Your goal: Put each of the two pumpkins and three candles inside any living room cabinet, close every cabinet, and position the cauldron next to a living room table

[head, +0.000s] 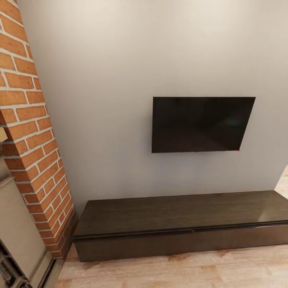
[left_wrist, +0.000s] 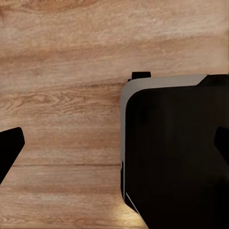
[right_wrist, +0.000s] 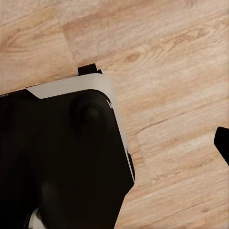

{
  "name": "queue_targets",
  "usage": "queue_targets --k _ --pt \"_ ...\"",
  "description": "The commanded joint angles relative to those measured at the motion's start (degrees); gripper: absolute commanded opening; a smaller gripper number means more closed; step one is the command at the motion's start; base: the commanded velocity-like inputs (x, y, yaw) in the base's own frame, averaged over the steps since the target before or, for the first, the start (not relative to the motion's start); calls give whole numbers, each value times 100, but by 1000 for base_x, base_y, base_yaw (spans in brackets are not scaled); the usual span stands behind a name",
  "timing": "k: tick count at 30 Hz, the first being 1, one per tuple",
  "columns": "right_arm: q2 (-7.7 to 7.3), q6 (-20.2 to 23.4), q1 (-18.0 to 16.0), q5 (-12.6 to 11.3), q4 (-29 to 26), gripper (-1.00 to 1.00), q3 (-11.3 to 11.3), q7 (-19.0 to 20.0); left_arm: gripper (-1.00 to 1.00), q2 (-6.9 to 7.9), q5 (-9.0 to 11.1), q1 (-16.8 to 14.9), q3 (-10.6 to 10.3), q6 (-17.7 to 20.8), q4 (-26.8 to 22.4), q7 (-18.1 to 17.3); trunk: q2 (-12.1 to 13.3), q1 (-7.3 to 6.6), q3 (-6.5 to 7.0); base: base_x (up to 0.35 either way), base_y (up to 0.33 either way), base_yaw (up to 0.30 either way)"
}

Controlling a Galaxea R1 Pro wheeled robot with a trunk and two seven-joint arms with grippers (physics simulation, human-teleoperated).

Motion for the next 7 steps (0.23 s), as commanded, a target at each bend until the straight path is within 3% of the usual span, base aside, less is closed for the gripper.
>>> queue_targets --k 1,7 --pt "0 1 -7 0 7 100 -43 -14 100 2 52 -4 -49 -15 1 16 -8 2 -10 0 0 0" --pt "0 1 -7 0 7 100 -43 -12 100 12 39 -4 -45 -16 7 15 -8 2 -10 0 0 0"
